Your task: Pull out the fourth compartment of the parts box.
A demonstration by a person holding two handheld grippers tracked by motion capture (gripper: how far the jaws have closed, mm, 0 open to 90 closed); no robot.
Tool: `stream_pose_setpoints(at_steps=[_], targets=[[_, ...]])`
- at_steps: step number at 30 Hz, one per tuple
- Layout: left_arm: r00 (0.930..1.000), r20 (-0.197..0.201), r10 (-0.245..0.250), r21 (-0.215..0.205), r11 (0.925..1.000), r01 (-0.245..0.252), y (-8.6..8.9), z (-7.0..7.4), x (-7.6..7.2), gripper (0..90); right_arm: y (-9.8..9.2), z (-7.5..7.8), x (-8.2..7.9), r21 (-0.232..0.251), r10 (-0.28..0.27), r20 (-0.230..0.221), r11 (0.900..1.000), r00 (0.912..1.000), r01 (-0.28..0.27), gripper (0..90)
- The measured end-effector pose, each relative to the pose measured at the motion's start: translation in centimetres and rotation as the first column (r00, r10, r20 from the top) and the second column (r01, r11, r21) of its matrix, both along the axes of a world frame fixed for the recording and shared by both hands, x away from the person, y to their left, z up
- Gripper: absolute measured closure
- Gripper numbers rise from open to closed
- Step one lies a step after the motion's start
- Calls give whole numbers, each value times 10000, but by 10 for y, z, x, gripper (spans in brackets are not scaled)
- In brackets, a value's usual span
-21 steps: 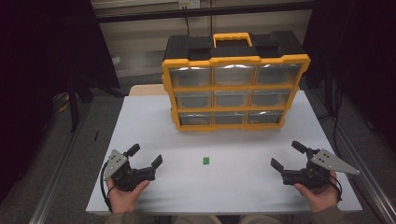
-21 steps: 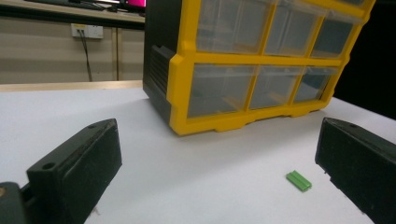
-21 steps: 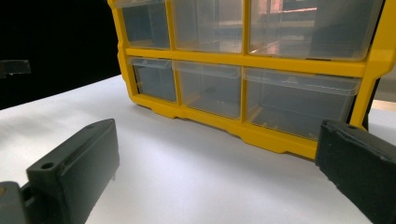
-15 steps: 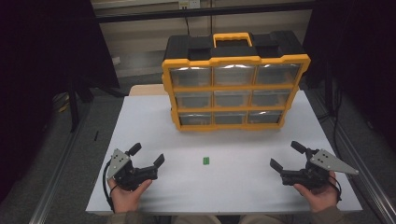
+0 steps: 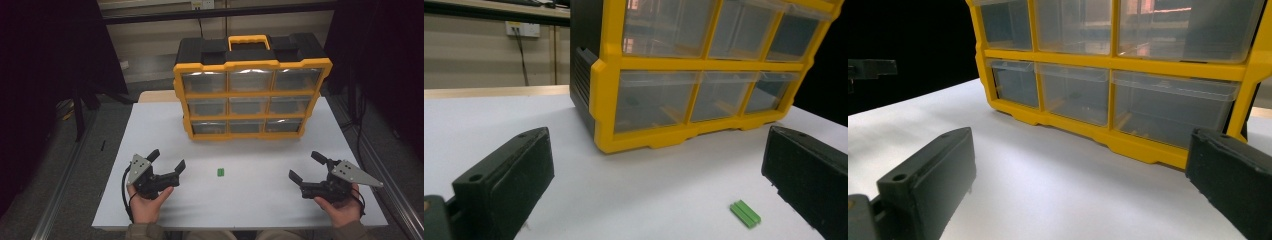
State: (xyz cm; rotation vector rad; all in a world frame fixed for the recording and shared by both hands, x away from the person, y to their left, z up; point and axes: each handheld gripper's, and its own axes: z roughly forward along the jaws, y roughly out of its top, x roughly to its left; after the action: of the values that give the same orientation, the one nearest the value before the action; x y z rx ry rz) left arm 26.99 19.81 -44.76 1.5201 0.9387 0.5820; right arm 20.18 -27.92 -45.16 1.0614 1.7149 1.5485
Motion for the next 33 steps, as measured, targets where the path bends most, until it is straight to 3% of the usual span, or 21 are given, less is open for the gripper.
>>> stream_pose_setpoints(at_steps=[11,18,24,26,32,33], targets=[[10000,-35,8,-32,10000,-9,-31,6,9,2,2,0,-1,138,48,-17,9999,10000,-48,1],[9994,78,324,82,9994,-325,-53,11,19,6,1,-1,-1,71,52,-60,10000,10000,-51,2],[9982,158,571,-38,9984,-570,-61,15,25,6,2,-1,-1,108,65,-55,9999,10000,-64,3],[9973,242,688,147,9975,-692,-63,18,26,7,2,-1,-1,151,18,-39,9999,10000,-17,3],[9963,182,844,38,9964,-845,-72,22,30,7,2,-1,-1,125,73,-43,9999,10000,-72,3],[9965,132,830,-196,9964,-827,-75,23,32,7,2,-1,-1,181,30,-54,9998,10000,-29,4]])
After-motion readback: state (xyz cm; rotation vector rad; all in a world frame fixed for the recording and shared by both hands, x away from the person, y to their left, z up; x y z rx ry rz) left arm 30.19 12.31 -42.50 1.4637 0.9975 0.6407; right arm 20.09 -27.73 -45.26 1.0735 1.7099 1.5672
